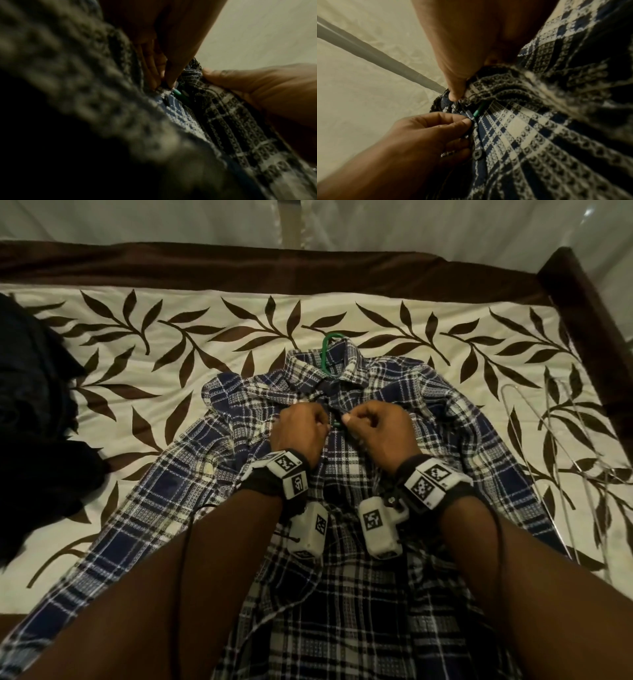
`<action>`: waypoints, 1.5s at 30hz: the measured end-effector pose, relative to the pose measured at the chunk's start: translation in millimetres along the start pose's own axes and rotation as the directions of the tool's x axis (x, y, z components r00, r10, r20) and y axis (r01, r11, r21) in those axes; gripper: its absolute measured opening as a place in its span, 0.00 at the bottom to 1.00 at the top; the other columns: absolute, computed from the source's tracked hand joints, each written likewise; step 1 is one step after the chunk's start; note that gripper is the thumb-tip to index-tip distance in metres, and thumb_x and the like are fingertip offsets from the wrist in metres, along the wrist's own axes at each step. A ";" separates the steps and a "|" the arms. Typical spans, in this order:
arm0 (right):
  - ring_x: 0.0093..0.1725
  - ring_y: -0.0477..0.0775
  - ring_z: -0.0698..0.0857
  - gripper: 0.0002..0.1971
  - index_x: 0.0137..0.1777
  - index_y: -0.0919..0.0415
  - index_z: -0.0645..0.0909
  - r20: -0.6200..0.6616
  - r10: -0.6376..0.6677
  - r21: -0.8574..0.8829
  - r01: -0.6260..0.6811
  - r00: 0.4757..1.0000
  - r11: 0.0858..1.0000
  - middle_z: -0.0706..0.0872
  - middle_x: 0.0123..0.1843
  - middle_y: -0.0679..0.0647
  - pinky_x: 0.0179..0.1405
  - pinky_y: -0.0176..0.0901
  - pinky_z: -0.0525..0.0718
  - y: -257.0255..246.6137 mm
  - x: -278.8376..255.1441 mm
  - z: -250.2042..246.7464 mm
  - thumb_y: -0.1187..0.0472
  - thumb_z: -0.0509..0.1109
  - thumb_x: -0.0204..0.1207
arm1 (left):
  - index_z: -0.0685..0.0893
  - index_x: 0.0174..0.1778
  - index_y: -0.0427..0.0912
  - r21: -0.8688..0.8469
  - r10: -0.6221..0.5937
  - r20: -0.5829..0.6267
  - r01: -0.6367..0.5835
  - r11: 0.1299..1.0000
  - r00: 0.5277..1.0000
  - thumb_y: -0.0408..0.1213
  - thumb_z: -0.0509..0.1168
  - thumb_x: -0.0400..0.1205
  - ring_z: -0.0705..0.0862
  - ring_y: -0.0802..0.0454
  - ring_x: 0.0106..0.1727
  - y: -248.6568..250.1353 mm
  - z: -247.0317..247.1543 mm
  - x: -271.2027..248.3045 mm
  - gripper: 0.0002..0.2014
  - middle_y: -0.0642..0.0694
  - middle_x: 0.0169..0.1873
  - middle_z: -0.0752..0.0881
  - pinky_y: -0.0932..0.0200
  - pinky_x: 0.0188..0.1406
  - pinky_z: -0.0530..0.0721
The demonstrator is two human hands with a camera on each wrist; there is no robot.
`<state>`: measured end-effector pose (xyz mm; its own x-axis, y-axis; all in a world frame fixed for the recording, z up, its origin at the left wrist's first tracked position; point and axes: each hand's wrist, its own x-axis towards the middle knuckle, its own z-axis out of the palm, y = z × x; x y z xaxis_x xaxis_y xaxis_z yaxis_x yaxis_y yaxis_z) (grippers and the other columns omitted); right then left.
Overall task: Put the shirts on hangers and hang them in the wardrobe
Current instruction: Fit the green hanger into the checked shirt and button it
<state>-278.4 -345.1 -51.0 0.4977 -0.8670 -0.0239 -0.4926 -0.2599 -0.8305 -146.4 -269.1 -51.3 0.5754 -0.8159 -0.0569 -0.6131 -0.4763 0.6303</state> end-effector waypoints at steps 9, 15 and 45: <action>0.34 0.43 0.83 0.04 0.42 0.56 0.85 0.045 0.007 -0.068 -0.004 0.999 0.998 0.86 0.36 0.47 0.33 0.33 0.76 -3.0 1.2 -1.4 0.61 0.74 0.79 | 0.86 0.34 0.48 -0.196 -0.003 0.073 0.017 0.981 0.997 0.27 0.69 0.78 0.88 0.51 0.38 1.1 -13.1 -2.9 0.11 0.51 0.33 0.88 0.47 0.44 0.91; 0.32 0.40 0.82 0.04 0.51 0.63 0.88 0.181 0.121 0.146 -0.149 0.976 0.978 0.87 0.36 0.49 0.38 0.37 0.80 -12.8 0.7 -10.5 0.63 0.73 0.80 | 0.88 0.33 0.44 -0.368 -0.029 0.083 0.057 0.928 0.996 0.25 0.72 0.77 0.89 0.45 0.34 7.0 -26.1 -6.9 0.10 0.46 0.31 0.89 0.42 0.40 0.92; 0.38 0.60 0.90 0.06 0.38 0.57 0.88 0.087 0.093 0.096 -0.101 0.992 0.990 0.90 0.35 0.54 0.41 0.55 0.91 -16.7 -8.1 -0.3 0.66 0.76 0.76 | 0.91 0.41 0.33 -0.521 -0.149 0.213 0.241 0.819 0.966 0.23 0.73 0.77 0.87 0.44 0.34 15.1 -34.8 -12.9 0.02 0.34 0.35 0.91 0.42 0.44 0.91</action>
<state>-274.4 -333.9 -36.7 0.5101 -0.8470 -0.1497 -0.4701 -0.1288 -0.8732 -144.3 -254.4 -14.1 0.5320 -0.7866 -0.3135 -0.0817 -0.4161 0.9056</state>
